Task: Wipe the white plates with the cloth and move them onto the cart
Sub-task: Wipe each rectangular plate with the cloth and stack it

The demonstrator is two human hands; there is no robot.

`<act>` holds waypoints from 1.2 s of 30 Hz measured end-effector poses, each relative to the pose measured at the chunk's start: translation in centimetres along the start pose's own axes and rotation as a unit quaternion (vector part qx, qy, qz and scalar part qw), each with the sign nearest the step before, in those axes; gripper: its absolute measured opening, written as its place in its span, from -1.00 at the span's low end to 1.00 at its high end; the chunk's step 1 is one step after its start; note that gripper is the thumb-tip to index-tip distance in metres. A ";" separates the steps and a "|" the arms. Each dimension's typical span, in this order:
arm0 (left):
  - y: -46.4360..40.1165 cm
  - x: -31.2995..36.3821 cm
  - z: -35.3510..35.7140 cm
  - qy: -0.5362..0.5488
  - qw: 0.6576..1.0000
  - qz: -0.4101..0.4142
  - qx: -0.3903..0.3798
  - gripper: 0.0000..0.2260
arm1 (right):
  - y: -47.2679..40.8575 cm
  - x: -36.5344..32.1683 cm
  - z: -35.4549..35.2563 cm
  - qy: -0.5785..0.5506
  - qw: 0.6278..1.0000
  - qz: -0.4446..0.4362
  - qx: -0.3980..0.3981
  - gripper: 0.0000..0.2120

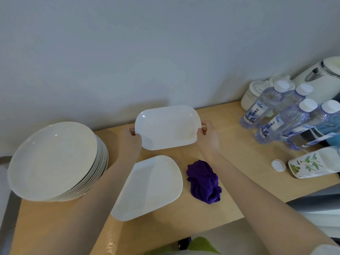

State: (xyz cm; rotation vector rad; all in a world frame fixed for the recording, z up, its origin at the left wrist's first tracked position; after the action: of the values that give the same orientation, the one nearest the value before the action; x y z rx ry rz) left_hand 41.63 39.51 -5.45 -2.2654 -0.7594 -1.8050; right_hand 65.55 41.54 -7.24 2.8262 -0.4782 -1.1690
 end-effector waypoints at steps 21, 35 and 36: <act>12.1 -5.3 -10.6 0.008 1.000 -0.003 0.019 -0.72 | 12.1 -0.9 0.3 0.343 0.928 -0.106 -0.095 -0.85; 13.0 -6.8 -11.4 -0.011 1.000 -0.008 -0.011 -0.85 | 12.9 -1.2 2.2 0.469 0.860 -0.158 -0.120 -0.87; 12.9 -6.9 -11.4 -0.012 1.000 -0.011 -0.007 -0.86 | 13.0 -1.3 2.3 0.472 0.857 -0.164 -0.126 -0.87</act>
State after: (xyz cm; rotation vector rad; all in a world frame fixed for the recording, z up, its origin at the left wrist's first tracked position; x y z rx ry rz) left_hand 36.75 21.62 -6.43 -2.3014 -0.7813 -1.8009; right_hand 59.68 29.73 -5.94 2.8312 0.2176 0.2409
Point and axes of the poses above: each hand's wrist, its own y-axis away from the middle knuckle, its own z-axis out of the palm, x = y × z, the point moved 3 cm from there along -y, towards the middle knuckle, and after that the axes turned 15 degrees about y, right-handed, at the moved point
